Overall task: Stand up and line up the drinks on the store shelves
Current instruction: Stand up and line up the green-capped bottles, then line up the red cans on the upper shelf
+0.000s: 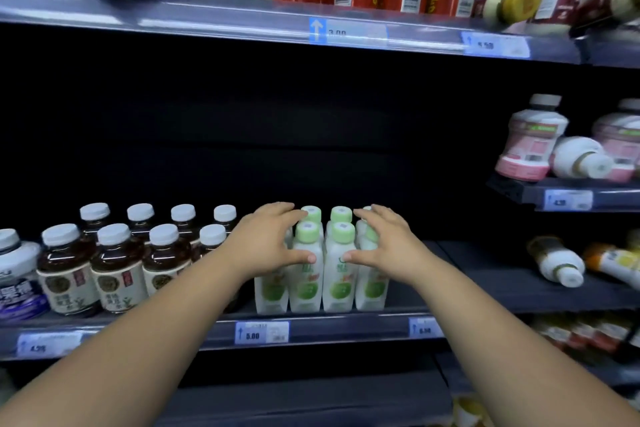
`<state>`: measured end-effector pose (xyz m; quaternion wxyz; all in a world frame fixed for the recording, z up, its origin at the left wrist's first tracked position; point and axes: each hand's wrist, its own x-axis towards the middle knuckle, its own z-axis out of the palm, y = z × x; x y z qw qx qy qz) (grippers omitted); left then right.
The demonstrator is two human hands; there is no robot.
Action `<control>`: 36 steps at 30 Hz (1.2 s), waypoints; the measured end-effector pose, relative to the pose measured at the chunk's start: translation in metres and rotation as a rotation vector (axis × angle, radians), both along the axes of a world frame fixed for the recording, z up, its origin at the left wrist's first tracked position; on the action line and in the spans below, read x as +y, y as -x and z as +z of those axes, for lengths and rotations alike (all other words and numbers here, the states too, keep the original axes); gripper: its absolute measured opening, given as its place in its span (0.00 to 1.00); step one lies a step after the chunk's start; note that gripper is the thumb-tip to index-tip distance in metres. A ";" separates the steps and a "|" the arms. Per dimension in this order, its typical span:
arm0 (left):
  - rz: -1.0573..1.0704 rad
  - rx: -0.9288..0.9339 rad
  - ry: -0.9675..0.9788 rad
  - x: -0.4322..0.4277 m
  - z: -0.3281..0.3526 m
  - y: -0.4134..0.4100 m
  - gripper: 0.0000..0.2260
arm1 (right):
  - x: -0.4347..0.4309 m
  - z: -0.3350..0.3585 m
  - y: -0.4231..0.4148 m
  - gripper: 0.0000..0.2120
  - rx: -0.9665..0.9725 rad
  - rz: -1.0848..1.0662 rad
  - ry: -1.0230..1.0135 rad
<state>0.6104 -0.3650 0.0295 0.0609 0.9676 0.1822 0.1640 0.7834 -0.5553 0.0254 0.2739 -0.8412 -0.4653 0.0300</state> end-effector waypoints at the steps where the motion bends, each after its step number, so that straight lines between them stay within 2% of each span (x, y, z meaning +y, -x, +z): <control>1: 0.002 -0.037 -0.010 -0.002 -0.005 0.003 0.40 | -0.004 -0.002 0.006 0.45 0.001 -0.010 -0.019; 8: 0.062 -0.123 -0.070 -0.039 -0.032 0.033 0.40 | -0.039 -0.026 0.045 0.49 -0.005 -0.049 -0.004; 13: 0.070 -0.141 -0.030 -0.074 -0.013 0.061 0.36 | -0.066 -0.005 0.060 0.44 -0.024 -0.005 -0.074; 22: 0.081 -0.221 0.054 -0.152 0.059 0.087 0.34 | -0.116 0.057 0.077 0.38 0.022 0.085 -0.197; 26: 0.077 -0.249 -0.004 -0.177 0.096 0.089 0.34 | -0.138 0.087 0.082 0.37 0.021 0.086 -0.239; 31: 0.075 -0.287 -0.079 -0.178 0.147 0.092 0.33 | -0.143 0.130 0.090 0.35 -0.008 0.090 -0.316; 36: 0.081 -0.373 -0.043 -0.148 0.197 0.089 0.33 | -0.115 0.189 0.099 0.35 -0.030 0.093 -0.373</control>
